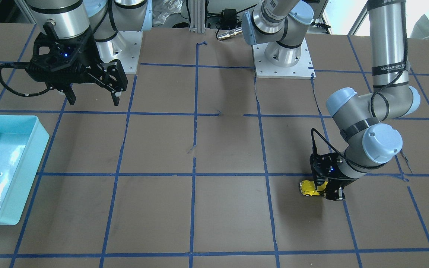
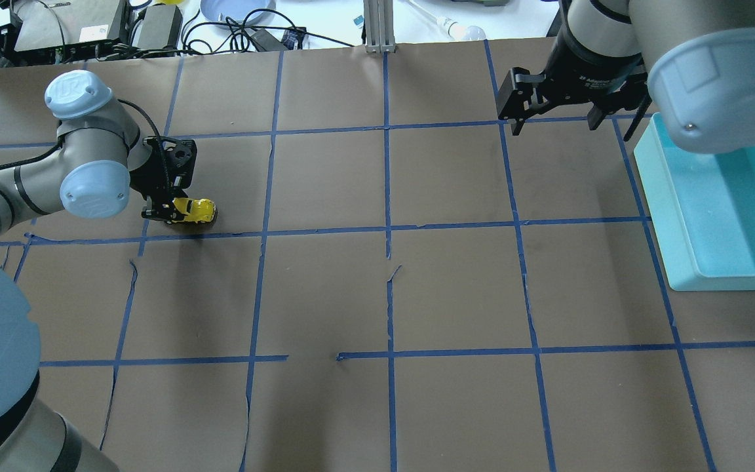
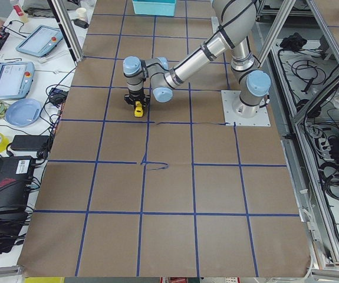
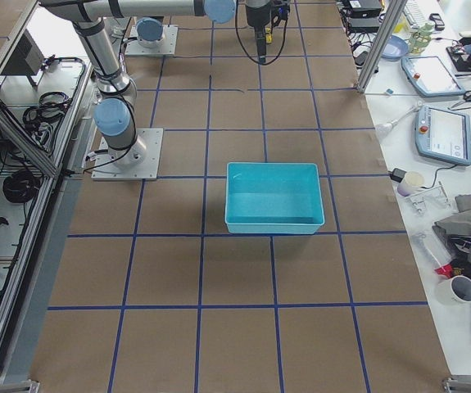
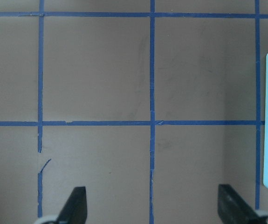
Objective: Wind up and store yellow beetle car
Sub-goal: 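Drag the held car backward toward the robot with the left gripper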
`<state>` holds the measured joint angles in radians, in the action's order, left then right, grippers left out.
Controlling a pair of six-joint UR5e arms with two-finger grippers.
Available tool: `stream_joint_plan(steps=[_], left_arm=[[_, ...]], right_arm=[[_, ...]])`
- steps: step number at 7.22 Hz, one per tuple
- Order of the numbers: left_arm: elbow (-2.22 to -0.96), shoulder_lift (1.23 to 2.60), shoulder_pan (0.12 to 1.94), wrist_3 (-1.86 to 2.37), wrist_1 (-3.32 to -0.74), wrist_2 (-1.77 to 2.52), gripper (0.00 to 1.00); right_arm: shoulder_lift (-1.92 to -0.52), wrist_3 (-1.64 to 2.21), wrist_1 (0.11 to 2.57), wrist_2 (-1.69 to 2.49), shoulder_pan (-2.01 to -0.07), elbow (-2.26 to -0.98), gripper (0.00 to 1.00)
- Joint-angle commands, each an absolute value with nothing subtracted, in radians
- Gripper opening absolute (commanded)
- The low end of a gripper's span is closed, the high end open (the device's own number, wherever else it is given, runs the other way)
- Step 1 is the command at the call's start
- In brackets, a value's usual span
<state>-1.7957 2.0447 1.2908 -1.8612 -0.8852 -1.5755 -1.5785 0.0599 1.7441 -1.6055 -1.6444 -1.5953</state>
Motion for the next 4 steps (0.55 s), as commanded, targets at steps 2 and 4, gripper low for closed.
stream_joint_plan(steps=[2,4], left_arm=[[-1.796,2.045,1.232,-1.919,-0.885,-1.575,0.07],[-1.789,2.046,1.223,-1.933,-0.885,-1.58,0.17]], right_arm=[[-1.578,0.06,1.744,-1.606,-1.644,-1.595,1.0],[-1.578,0.06,1.744,-1.606,-1.644,-1.595,1.0]])
